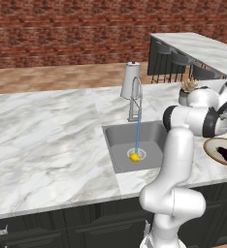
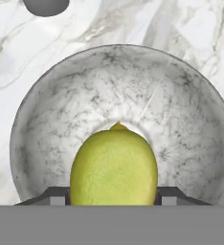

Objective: Pick the lemons from the sink and place them in one bowl. Place the eggplant in the other bowl. Then turn off the sink faucet.

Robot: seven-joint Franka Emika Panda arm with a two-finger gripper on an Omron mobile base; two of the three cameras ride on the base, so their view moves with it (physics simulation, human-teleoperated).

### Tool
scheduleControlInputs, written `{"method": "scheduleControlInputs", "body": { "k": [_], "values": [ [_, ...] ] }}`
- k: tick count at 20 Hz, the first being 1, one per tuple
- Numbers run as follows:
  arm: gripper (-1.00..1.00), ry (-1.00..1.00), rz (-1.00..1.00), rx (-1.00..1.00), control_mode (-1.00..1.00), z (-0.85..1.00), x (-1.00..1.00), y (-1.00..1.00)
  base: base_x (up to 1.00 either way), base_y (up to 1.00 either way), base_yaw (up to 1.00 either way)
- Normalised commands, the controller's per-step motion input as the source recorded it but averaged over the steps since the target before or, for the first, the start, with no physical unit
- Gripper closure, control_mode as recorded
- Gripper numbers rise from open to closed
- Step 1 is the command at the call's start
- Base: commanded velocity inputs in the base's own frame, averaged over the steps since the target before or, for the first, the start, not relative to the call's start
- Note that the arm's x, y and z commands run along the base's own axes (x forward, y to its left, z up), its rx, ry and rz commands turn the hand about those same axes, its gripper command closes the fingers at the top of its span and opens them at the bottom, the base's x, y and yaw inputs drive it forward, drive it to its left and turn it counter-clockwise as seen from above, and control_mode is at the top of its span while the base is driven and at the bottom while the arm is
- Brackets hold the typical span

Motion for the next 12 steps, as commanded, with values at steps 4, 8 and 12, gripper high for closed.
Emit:
{"method": "scheduleControlInputs", "body": {
  "k": [4, 8, 12],
  "values": [
    [-1.00, 0.00, 0.00, 0.01, -1.00, -0.16, 0.03, -0.10, 0.00, 0.00, 0.00],
    [-1.00, 0.00, 0.00, 0.01, -1.00, -0.06, 0.00, -0.03, 0.00, 0.00, 0.00],
    [-1.00, 0.00, 0.00, 0.00, -1.00, -0.02, 0.00, 0.00, 0.00, 0.00, 0.00]
  ]
}}
